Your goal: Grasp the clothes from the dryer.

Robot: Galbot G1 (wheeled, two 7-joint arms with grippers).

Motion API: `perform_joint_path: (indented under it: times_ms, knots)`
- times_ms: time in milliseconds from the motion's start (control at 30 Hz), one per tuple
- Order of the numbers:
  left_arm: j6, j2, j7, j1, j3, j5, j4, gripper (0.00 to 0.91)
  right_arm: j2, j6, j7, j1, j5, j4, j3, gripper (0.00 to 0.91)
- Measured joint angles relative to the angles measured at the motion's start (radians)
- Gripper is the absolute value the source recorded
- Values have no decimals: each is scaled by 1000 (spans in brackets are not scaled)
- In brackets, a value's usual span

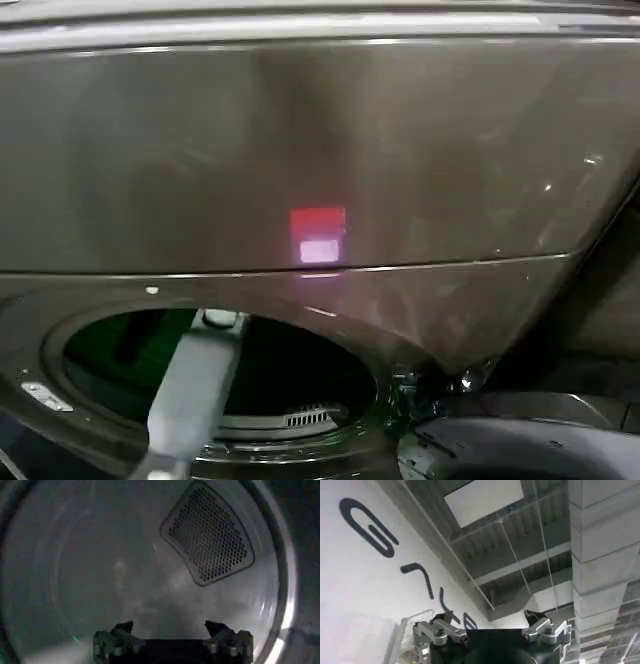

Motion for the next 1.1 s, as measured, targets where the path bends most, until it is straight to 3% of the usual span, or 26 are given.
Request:
perform_joint_path:
  times_ms: [367, 667, 867, 1100]
  knots:
    - [-197, -43, 298, -206, 95, 294, 328, 907, 18, 0, 0, -3, 0, 14, 7, 907]
    - [-390, -46, 493, -368, 209, 342, 570, 907, 16, 3, 0, 16, -6, 19, -18, 907]
    - [-429, -59, 583, -472, 318, 381, 684, 907, 27, 4, -4, 25, -8, 20, -32, 907]
    - [-398, -89, 626, -545, 393, 446, 794, 907, 31, 5, -5, 25, -8, 24, -35, 907]
